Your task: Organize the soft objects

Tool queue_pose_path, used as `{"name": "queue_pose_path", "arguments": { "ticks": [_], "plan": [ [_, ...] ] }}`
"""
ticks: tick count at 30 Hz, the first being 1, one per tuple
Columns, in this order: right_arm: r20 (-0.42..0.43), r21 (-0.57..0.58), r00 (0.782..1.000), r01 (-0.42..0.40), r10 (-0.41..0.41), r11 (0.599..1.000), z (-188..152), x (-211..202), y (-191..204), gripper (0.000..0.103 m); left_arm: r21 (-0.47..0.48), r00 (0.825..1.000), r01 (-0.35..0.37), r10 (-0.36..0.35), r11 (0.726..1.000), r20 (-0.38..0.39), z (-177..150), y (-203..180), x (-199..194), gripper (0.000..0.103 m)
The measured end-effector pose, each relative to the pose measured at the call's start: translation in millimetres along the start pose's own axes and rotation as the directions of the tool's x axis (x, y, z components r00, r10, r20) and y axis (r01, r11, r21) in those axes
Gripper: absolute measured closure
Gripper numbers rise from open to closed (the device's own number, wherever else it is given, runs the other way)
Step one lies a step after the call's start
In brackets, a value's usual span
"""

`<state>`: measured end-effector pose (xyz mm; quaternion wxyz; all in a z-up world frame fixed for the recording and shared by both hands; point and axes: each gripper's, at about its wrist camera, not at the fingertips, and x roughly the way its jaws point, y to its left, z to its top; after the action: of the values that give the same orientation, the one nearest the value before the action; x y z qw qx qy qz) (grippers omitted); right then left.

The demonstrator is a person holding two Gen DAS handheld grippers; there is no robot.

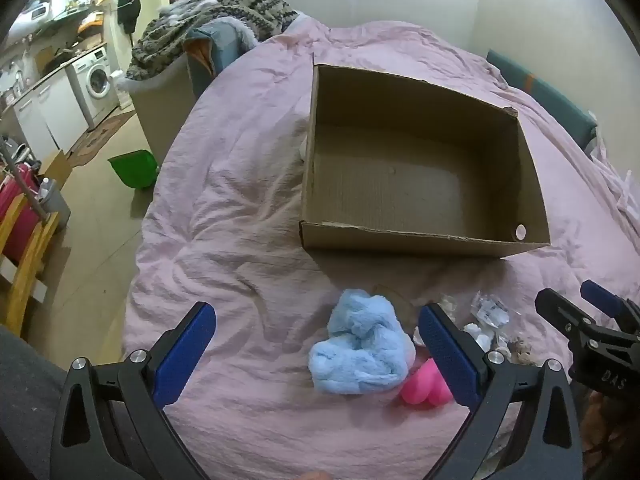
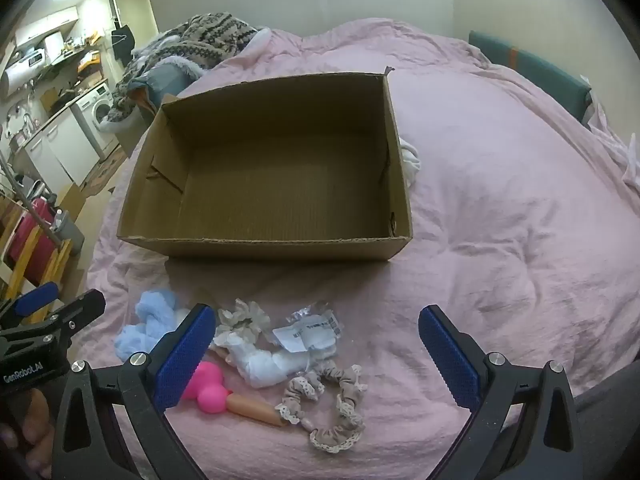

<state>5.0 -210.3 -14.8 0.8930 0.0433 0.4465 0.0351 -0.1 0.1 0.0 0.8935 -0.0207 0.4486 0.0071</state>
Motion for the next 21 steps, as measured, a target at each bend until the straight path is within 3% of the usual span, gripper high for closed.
{"name": "queue_pose_path", "arguments": {
  "ticks": [21],
  "plan": [
    [-0.002, -0.004, 1.0, 0.002, -0.002, 1.0, -0.5, 0.7, 2.5, 0.0, -0.004, 1.0, 0.0, 0.0, 1.0, -0.009, -0.1, 1.4, 2.7, 0.002]
  ]
}}
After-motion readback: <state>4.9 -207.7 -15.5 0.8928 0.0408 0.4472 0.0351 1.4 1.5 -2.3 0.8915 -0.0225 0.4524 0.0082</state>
